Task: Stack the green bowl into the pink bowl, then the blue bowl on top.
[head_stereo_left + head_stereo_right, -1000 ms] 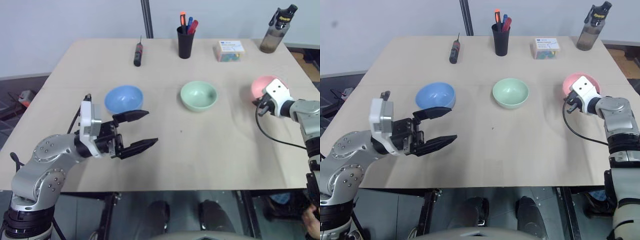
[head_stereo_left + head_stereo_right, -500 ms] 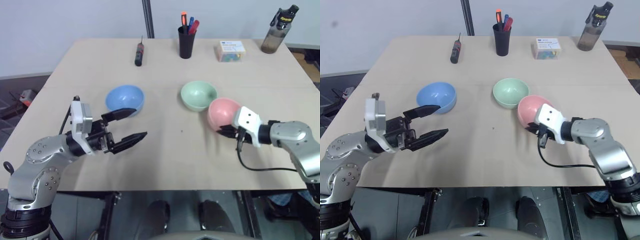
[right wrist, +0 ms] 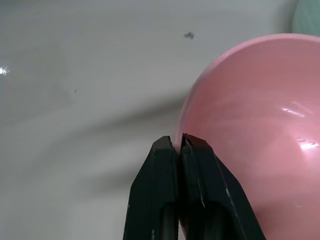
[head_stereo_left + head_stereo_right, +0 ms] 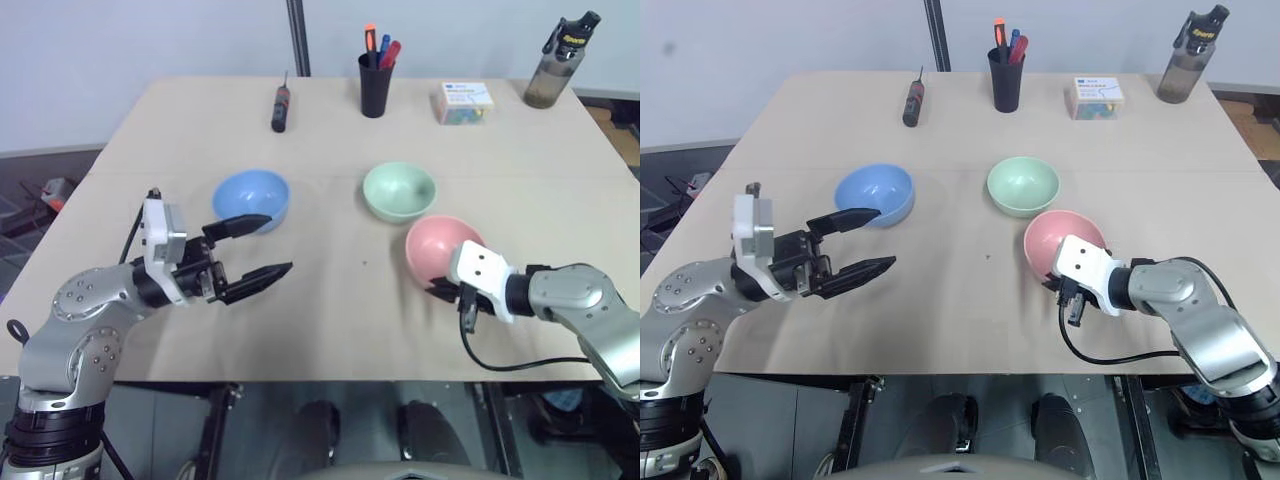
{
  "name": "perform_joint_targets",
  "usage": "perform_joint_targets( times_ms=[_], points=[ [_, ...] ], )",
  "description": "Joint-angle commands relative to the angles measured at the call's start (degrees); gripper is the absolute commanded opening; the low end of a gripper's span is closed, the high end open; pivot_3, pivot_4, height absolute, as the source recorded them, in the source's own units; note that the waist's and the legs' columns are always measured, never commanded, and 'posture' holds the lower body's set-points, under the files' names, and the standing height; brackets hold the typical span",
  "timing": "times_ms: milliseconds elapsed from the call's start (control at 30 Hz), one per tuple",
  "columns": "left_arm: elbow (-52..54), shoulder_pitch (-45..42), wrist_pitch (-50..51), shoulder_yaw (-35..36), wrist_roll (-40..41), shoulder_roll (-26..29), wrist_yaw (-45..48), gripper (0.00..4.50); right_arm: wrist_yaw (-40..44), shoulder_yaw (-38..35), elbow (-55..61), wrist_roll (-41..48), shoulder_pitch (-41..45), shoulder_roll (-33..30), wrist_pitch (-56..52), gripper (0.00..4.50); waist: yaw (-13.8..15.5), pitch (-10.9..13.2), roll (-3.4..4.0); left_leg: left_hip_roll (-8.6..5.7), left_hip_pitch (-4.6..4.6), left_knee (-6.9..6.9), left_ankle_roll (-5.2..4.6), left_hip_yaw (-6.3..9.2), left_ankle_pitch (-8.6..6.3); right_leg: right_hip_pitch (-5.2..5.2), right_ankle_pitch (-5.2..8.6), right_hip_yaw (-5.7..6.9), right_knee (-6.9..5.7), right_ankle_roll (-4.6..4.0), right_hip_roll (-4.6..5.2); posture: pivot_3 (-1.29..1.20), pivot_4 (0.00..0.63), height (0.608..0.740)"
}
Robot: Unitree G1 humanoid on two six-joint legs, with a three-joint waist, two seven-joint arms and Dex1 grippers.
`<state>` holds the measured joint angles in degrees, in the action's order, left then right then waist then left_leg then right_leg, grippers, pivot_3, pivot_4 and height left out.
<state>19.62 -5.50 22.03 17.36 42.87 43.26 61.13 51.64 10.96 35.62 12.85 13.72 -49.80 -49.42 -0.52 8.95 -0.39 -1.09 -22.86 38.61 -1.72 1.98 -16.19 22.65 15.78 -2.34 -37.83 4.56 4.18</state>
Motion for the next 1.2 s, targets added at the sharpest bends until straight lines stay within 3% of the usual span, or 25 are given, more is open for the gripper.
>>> perform_joint_targets(
  times_ms=[33,100,167,200,267,300,533,700,800,900,1000,1100,1200],
  points=[
    [0.7,-0.5,-1.5,-0.1,-0.5,-0.1,0.6,4.5,0.5,-0.8,3.4,3.2,0.1,-0.7,-3.8,1.82,-0.2,0.0,-0.02,0.0,0.0,0.0,-0.01,0.0,-0.01,0.0,0.0,-0.01,0.0,0.0,0.0,0.0,0.15,0.74],
    [0.7,-0.8,-1.3,-0.2,-0.5,-0.3,0.4,4.5,0.1,-1.3,3.8,4.2,0.6,-0.4,-4.5,2.65,-0.4,0.0,-0.02,0.03,0.02,0.0,-0.12,-0.01,-0.07,0.01,0.0,-0.03,-0.03,0.0,-0.03,0.0,0.15,0.74],
    [0.8,-0.8,-1.3,-0.2,-0.5,-0.4,0.4,4.5,-0.7,-2.4,4.2,5.3,1.4,0.4,-5.2,3.08,-0.3,0.0,-0.02,0.05,0.02,0.0,-0.17,-0.01,-0.1,0.02,0.0,-0.02,-0.03,0.0,-0.05,0.0,0.15,0.74],
    [0.8,-0.7,-1.3,-0.2,-0.5,-0.4,0.4,4.5,-1.0,-3.1,4.5,6.2,1.8,0.8,-5.7,3.67,-0.3,0.0,-0.02,0.05,0.02,0.0,-0.17,-0.01,-0.1,0.02,0.0,-0.02,-0.03,0.0,-0.05,0.0,0.15,0.74],
    [0.8,-0.5,-1.6,-0.4,-1.3,-0.5,0.0,4.5,-2.1,-4.8,4.6,7.1,2.3,2.4,-3.7,4.35,-0.2,0.0,-0.02,0.04,0.02,0.0,-0.17,-0.01,-0.1,0.01,0.0,-0.02,-0.03,0.0,-0.03,0.0,0.15,0.74],
    [0.9,-0.6,-1.7,-0.7,-1.9,-0.6,-0.5,4.5,-3.3,-6.2,4.6,7.7,2.3,3.8,-3.1,4.44,-0.2,0.0,-0.04,0.03,0.02,0.0,-0.17,-0.01,-0.1,0.02,0.0,-0.02,-0.03,0.0,-0.03,0.0,0.15,0.74],
    [1.4,-3.4,4.2,-5.1,-6.6,2.4,-5.9,4.5,-8.5,-8.9,3.7,4.8,1.9,6.5,5.6,4.44,-0.2,0.0,-0.05,-0.02,0.01,0.0,-0.02,0.0,-0.01,0.01,0.0,-0.01,-0.03,0.0,-0.03,0.0,0.15,0.74],
    [-1.9,-6.2,-2.6,-5.8,-5.9,1.2,2.3,4.5,-11.2,-2.8,-6.8,-2.3,10.8,7.3,10.2,4.44,-0.7,0.0,-0.05,-0.03,0.06,0.0,0.05,-0.09,0.03,0.03,0.0,-0.08,-0.07,0.0,-0.06,0.0,0.15,0.74],
    [-4.9,-8.7,-4.8,-7.3,-9.4,1.9,2.8,4.5,-11.2,-1.2,-12.9,-3.1,17.1,9.4,9.3,4.44,-0.7,0.0,-0.04,0.03,0.07,-0.02,0.08,-0.1,0.05,0.06,0.0,-0.08,-0.08,0.0,-0.11,0.0,0.15,0.74],
    [-9.3,-14.0,-8.5,-10.9,-16.5,2.6,2.0,4.5,-10.3,-5.6,-14.5,0.7,18.2,12.0,12.0,4.44,-0.1,0.1,-0.07,0.0,0.02,-0.04,0.1,-0.03,0.06,0.06,0.0,-0.01,-0.06,-0.01,-0.12,0.0,0.15,0.74],
    [-14.2,-21.5,-14.9,-16.2,-27.5,1.9,-2.2,4.5,-7.1,-12.9,-10.6,7.5,13.6,13.8,17.2,4.44,0.5,0.1,-0.12,-0.13,-0.1,-0.02,0.08,0.07,0.06,0.05,0.0,0.08,0.01,0.0,-0.05,0.0,0.15,0.74],
    [-19.5,-28.8,-17.4,-21.1,-31.3,0.5,-0.1,4.5,-5.2,-17.9,-6.7,13.0,8.6,12.3,14.5,4.44,1.2,0.1,-0.12,-0.23,-0.16,0.01,0.0,0.09,0.01,0.06,0.0,0.1,0.04,0.01,-0.02,0.0,0.15,0.74],
    [-28.0,-38.5,-23.7,-28.4,-40.9,-0.7,0.9,4.5,-6.3,-23.1,-0.7,16.2,2.3,10.1,11.8,4.44,1.4,0.1,-0.17,-0.31,-0.19,0.04,-0.01,0.08,0.01,0.06,0.0,0.14,0.04,0.01,-0.03,0.0,0.15,0.74]
  ],
)
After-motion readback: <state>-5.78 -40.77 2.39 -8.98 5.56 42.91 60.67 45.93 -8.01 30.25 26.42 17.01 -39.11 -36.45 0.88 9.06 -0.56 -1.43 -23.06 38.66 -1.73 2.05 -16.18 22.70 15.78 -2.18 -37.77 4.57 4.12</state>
